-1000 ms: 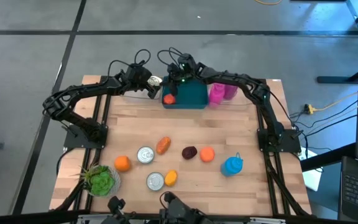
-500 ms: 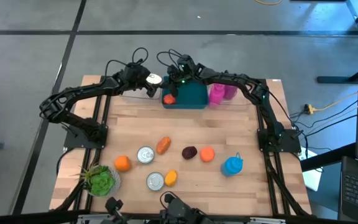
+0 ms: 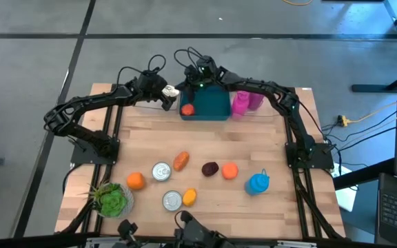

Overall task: Pick & Place Food Item
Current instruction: Put the top blue pink tuna can into the left transparent bin

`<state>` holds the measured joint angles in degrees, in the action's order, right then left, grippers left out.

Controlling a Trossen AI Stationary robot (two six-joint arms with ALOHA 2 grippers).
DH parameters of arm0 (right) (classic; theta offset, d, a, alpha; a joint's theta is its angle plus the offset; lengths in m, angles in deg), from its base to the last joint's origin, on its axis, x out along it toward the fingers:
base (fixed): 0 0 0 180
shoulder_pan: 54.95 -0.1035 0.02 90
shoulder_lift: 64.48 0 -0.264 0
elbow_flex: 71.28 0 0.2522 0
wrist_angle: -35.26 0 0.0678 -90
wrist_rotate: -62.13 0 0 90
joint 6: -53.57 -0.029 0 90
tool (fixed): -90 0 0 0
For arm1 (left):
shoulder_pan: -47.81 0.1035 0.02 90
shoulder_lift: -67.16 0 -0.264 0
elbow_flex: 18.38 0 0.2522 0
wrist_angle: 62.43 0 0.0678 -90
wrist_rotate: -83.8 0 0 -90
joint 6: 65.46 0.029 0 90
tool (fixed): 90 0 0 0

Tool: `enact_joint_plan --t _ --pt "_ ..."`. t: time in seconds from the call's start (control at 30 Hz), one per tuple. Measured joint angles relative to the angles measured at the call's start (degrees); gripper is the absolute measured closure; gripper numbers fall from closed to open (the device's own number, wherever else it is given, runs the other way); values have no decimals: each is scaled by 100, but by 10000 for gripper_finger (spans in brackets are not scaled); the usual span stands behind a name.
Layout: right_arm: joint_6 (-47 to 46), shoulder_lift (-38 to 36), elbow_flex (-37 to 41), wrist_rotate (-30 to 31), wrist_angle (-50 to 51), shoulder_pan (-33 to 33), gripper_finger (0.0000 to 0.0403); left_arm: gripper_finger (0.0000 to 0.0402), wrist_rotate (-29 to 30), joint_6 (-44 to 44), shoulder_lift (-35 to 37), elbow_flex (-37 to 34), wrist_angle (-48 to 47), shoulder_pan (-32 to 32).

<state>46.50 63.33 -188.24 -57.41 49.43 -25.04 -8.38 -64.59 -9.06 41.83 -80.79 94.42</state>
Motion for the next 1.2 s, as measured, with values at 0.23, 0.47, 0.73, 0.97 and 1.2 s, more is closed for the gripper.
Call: enact_joint_plan --t 0.23,0.47,0.73,0.97,1.2 --pt "192 18 2 13 546 2 403 2 -48 -1 0 0 97 0" --pt "304 17 2 -110 565 2 403 2 22 110 0 2 105 0" --pt "498 -248 7 -149 570 -18 392 2 113 149 0 3 -76 0" --pt "1142 -839 8 452 1193 -263 400 2 308 348 10 4 -299 0" --pt "1945 -1713 477 1741 1564 -711 400 2 1359 287 87 4 -275 4"
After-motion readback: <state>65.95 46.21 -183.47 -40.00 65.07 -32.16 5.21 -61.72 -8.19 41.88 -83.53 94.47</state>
